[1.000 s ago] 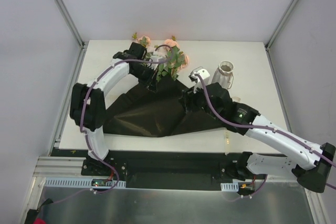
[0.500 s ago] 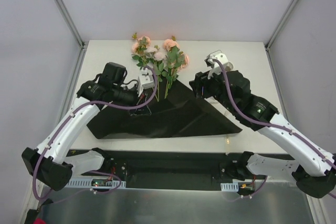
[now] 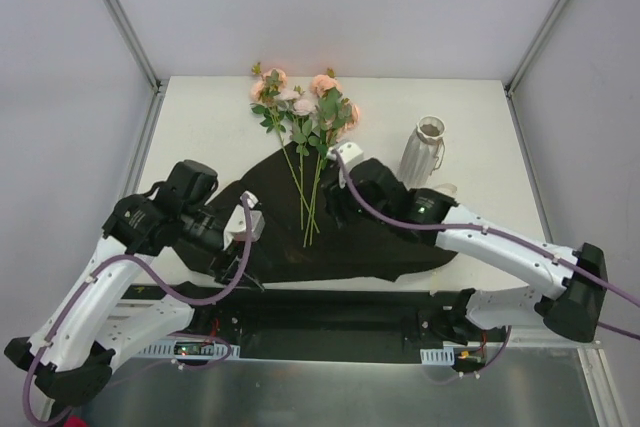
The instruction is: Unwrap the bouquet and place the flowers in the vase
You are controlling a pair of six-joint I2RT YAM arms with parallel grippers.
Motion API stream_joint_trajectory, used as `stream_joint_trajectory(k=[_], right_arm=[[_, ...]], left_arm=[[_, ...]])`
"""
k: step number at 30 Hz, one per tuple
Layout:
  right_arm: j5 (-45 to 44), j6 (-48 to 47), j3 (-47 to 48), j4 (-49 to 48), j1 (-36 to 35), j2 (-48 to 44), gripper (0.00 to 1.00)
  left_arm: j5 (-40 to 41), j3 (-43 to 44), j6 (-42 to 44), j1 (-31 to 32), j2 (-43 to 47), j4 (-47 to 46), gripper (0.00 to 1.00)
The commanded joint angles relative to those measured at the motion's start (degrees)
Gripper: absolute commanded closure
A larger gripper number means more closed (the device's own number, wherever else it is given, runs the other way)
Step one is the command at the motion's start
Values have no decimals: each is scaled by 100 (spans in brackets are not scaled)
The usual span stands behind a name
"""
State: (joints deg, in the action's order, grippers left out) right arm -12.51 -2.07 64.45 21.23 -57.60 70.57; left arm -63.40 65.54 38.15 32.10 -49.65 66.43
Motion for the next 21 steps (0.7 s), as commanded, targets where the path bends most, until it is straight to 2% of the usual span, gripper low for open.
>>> stream_joint_trajectory(k=[1,2,3,5,10,12,13,14,16,17,19,20,21], right_arm=[[117,426,-370,-75,-584,107,47],[100,444,-441,-49,-690,107,47],[4,461,-546,-6,-926,89,48],[-76,584,-652,117,-1147,-34,48],[-576,865,-934,424,-2210,-429,48],[-830,1041,-934,661,-2404,-526,45],[-945,1094,-925,837,-2405,-561,42],[-1190,1077,-925,899,-2283,-657,38],[-1114,1068,-759,1032,-1853,-684,36],[-965,1068,-680,1058,-1294,-650,36],[-736,980,-304,1067,-694,-492,35],[-552,910,-136,1067,-230,-387,35],[-498,710,49,1032,-68,-55,35]], left_arm=[[-762,91,606,69,254,397,25],[-736,91,623,69,315,397,8],[-579,152,536,69,333,275,2],[-333,275,256,69,324,38,1],[694,785,-1256,42,149,-1183,1],[1012,925,-1703,25,-53,-1325,1],[1440,952,-1836,16,-263,-1404,1],[1644,1048,-2116,7,-369,-1405,1],[2267,1110,-2294,-45,-754,-1370,1],[2375,1093,-2312,-98,-870,-1361,1],[2542,1005,-2330,-334,-1212,-1352,1],[2595,900,-2338,-431,-1327,-1335,2],[2630,821,-2304,-493,-1459,-1335,5]])
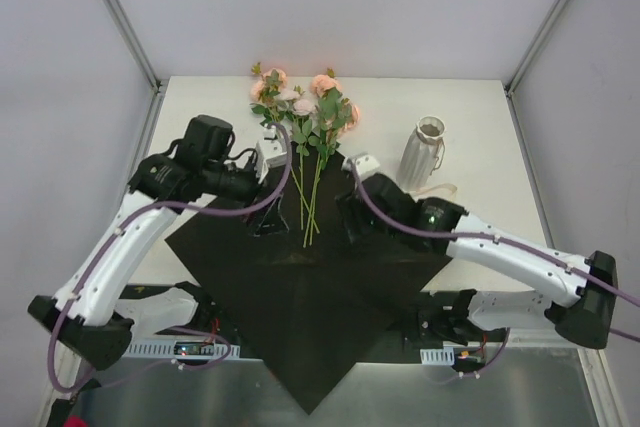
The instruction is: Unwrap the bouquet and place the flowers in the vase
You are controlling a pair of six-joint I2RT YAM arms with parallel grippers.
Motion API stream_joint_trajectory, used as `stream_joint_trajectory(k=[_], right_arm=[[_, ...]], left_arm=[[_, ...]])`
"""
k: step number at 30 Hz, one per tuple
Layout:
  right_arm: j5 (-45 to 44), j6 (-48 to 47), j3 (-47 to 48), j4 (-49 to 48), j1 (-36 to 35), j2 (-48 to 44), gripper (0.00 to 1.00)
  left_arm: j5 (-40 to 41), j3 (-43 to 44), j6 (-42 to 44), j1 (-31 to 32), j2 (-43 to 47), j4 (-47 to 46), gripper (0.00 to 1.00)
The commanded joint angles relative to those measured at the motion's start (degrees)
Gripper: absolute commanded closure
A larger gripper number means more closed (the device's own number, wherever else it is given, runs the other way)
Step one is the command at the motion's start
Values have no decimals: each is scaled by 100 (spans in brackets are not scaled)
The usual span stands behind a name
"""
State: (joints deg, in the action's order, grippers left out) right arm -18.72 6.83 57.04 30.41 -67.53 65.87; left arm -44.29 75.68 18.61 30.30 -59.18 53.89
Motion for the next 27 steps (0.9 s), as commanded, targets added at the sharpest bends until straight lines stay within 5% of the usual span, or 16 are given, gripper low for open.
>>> stream_joint_trajectory(k=[1,6,15,27], right_arm=[[140,-313,1026,114,1039,618,35],[438,-525,2451,-131,1759,2165,41],[1037,-525,4191,-659,2595,4925,48],[1353,-542,4897,-922,2850,6009,49]], left_arm=[[825,-264,-332,-463,-733,-80,8],[1712,-887,-508,-1043,-1429,-570,30],[3005,-1205,-911,-1202,-2457,-1363,48],[1916,-677,-886,-2020,-2784,-1240,53]])
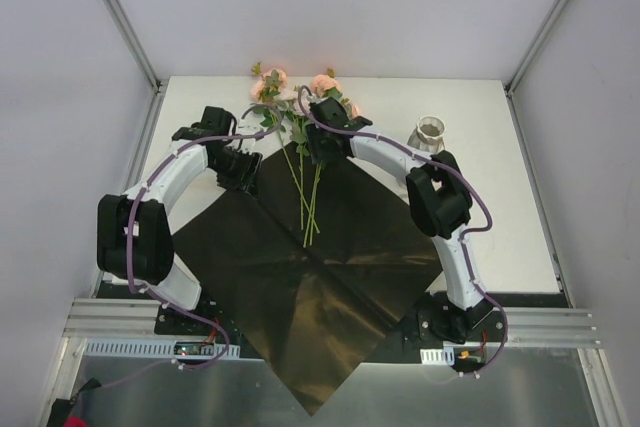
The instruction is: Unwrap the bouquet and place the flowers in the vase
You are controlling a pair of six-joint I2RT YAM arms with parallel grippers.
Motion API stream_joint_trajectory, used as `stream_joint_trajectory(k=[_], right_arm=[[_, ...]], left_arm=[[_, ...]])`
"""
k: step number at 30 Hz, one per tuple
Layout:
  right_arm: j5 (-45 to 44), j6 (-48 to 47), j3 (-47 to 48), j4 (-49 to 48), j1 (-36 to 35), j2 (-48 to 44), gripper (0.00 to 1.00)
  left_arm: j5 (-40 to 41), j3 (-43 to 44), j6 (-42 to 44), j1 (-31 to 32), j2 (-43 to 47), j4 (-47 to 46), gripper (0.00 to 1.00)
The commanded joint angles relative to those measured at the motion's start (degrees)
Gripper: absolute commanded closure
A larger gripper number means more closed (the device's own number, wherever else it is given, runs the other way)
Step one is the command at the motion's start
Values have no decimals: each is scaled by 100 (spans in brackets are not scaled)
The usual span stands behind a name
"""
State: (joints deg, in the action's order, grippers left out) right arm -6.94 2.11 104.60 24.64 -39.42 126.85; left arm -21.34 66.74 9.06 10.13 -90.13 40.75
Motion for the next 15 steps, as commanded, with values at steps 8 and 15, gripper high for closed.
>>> stream_joint_trajectory(k=[8,15], right_arm=[[228,61,131,-452,31,103,55],[298,105,359,-461,31,375,59]], left_arm=[[-432,102,272,-2,355,99,51],[-459,76,377,-2,382,108,51]])
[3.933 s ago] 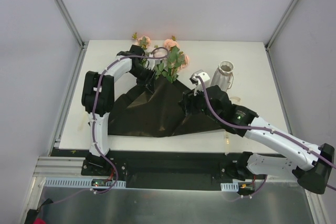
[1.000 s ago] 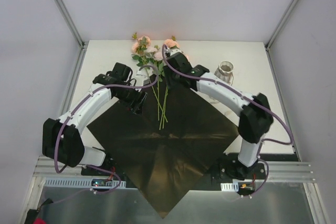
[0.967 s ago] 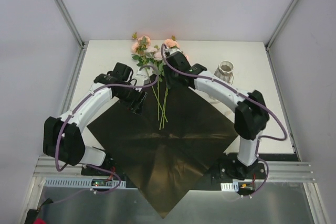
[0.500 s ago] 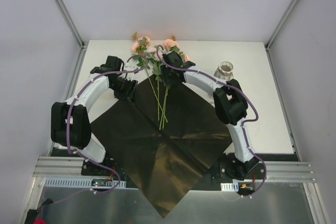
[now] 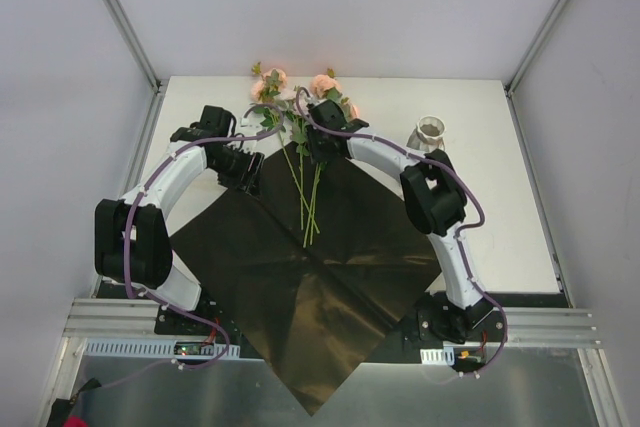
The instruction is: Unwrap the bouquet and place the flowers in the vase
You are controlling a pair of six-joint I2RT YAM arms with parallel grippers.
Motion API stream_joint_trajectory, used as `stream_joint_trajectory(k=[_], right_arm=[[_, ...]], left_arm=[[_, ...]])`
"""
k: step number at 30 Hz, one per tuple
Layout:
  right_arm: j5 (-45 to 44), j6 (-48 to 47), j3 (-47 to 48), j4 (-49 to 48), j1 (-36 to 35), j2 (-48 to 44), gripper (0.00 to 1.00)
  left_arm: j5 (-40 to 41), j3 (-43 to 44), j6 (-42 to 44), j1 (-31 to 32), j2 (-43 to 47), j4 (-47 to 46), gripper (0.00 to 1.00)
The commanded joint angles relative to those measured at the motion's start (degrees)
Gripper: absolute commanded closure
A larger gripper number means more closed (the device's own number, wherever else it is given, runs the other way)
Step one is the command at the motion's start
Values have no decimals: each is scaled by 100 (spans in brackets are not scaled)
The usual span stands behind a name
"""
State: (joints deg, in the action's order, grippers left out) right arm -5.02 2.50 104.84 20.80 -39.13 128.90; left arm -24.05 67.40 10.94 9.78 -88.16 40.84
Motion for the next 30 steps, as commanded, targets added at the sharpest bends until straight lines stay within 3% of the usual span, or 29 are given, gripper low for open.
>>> stream_joint_trajectory(k=[1,5,8,12,26,29,30], right_arm=[[115,92,405,-76,2,197,59],[124,128,441,-76,2,302,61],[115,154,336,-163,2,232,74],[27,128,99,-330,2,-110,78],[237,-215,-1650,-1657,-112,-2455,84],[343,-540,-1826,-1886,-208,-2825,88],[335,-627,-1879,-1956,-261,-3114,93]], left_arm=[[-205,2,198,33,185,100,51],[-284,-25,224,33,168,100,51],[-275,-69,225,24,141,100,51],[-302,-113,260,33,176,100,51],[-258,-165,198,33,334,100,51],[-223,-165,180,33,361,100,51],[-214,-157,172,33,378,100,51]])
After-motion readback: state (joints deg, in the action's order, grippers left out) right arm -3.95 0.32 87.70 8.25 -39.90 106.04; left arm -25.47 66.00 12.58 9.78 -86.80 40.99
